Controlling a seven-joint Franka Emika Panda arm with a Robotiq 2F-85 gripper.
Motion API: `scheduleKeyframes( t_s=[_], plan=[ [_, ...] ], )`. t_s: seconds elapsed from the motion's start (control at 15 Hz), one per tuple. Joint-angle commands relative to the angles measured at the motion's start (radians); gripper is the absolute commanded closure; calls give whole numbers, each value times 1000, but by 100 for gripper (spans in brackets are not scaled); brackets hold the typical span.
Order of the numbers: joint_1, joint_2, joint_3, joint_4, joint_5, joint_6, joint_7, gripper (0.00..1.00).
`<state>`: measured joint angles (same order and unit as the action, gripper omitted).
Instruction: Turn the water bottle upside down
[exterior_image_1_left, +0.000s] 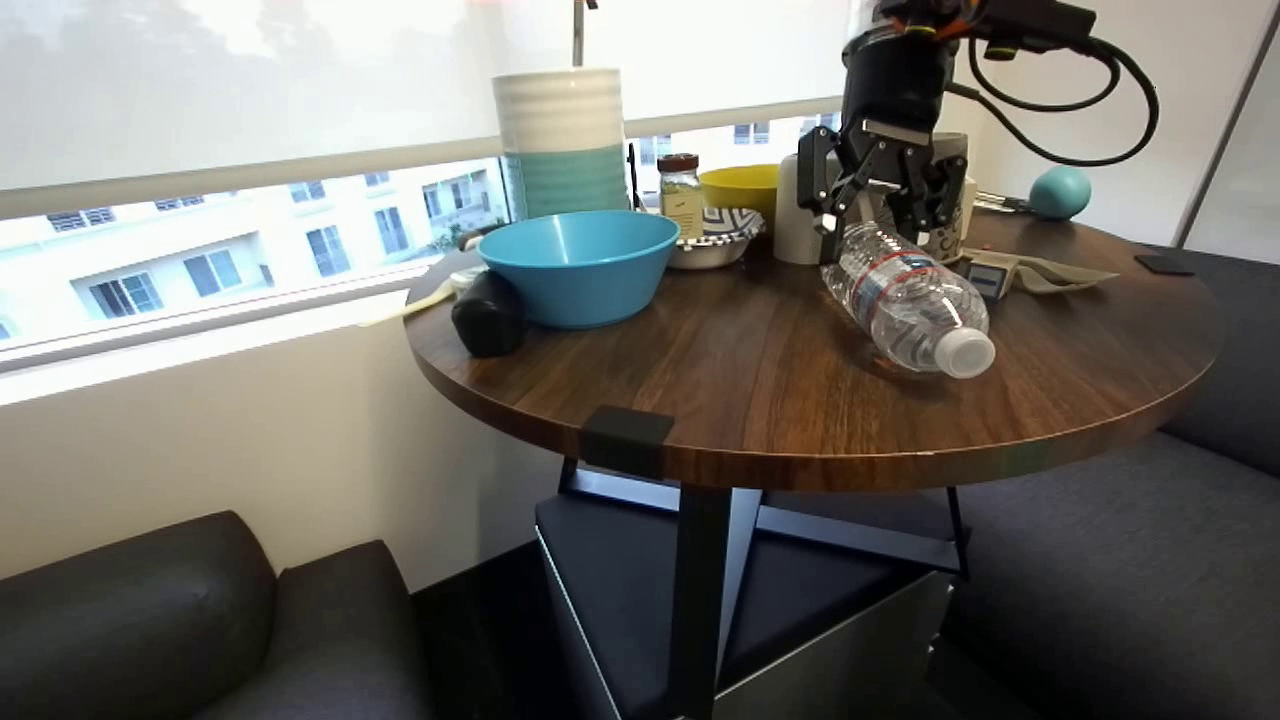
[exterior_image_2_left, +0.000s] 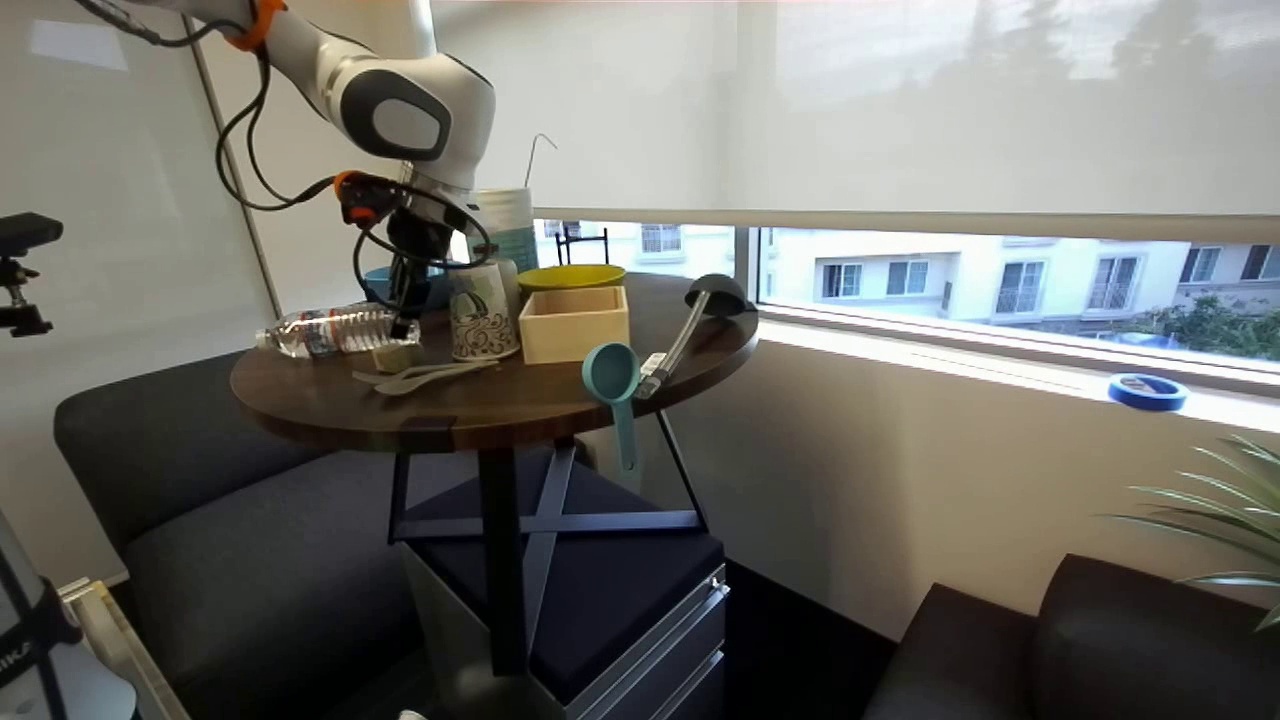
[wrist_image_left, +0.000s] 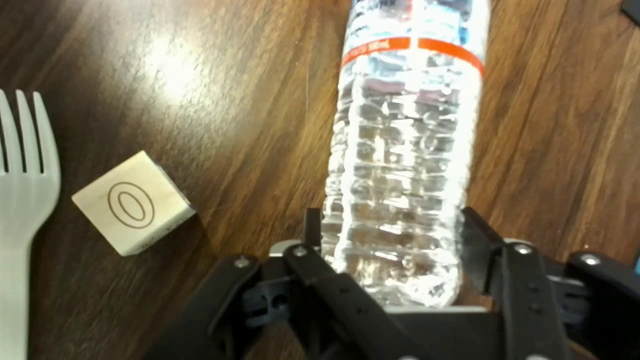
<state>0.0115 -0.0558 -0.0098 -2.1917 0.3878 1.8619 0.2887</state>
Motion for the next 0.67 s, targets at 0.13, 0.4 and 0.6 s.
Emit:
scheduleKeyframes(
  t_s=[0.13,0.4,0.6],
  plan=[
    [-9,5,-1,18,-5,-35,-10,69],
    [-4,-28,5,5,-8,-21,-9,78],
    [8,-77,19,-20,-15,2,-22,79]
  ],
)
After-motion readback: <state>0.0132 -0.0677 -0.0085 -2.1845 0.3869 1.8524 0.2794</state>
